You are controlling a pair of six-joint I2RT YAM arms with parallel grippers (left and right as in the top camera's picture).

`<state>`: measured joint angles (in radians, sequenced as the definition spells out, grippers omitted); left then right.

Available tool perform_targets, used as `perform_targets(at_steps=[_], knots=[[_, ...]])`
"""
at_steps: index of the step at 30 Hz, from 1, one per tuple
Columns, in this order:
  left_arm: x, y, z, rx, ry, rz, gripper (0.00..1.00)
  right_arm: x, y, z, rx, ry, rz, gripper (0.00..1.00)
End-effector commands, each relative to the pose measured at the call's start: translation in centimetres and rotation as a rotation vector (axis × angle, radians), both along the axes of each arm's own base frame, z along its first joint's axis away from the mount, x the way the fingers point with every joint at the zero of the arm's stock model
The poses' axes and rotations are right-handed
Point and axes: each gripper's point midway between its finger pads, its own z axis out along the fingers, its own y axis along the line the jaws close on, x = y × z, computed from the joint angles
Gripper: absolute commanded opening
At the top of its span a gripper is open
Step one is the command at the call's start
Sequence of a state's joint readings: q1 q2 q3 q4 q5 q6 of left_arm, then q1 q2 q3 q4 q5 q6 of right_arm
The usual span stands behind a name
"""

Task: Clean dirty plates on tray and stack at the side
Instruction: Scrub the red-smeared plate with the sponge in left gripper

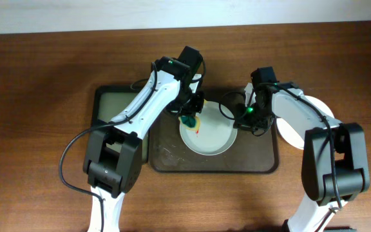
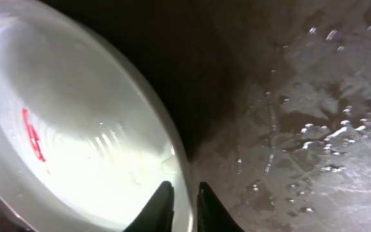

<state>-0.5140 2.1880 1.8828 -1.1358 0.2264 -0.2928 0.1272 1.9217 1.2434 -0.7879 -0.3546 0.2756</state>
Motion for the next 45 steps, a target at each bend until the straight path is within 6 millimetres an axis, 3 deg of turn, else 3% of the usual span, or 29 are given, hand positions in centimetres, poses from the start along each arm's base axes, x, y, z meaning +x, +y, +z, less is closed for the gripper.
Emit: perform_targets(at_steps=[1, 11, 14, 19, 29, 35, 38, 42, 45], knots=[[0.1, 0.3, -0.3, 0.015, 0.001, 0.013, 0.00, -0.3, -0.3, -0.3, -0.028, 0.002, 0.011, 0.14], [0.1, 0.3, -0.3, 0.016, 0.002, 0.013, 0.00, -0.8, -0.4, -1.5, -0.026, 0.000, 0.011, 0.11], [0.1, 0.3, -0.3, 0.016, 0.001, 0.013, 0.00, -0.7, -0.2, -1.4, -0.015, -0.007, 0.012, 0.04], [0.2, 0.5, -0.3, 0.026, -0.005, 0.014, 0.00, -0.8, 0.7, -1.0, 0.038, -0.002, 0.017, 0.04], [0.1, 1.1, -2.8, 0.063, -0.021, 0.014, 0.00, -0.8, 0.6, -1.0, 0.037, -0.002, 0.017, 0.04], [0.7, 0.7, -2.9, 0.049, -0.045, 0.015, 0.00, -0.8, 0.6, -1.0, 0.037, -0.002, 0.017, 0.04], [0.5, 0.7, -3.0, 0.051, -0.042, 0.012, 0.10, -0.8, 0.6, -1.0, 0.037, -0.002, 0.017, 0.04], [-0.3, 0.1, -3.4, 0.057, -0.033, -0.008, 0.01, -0.8, 0.6, -1.0, 0.037, -0.002, 0.017, 0.04], [-0.3, 0.2, -3.6, 0.081, -0.045, -0.013, 0.00, -0.8, 0.6, -1.0, 0.037, -0.002, 0.017, 0.04]])
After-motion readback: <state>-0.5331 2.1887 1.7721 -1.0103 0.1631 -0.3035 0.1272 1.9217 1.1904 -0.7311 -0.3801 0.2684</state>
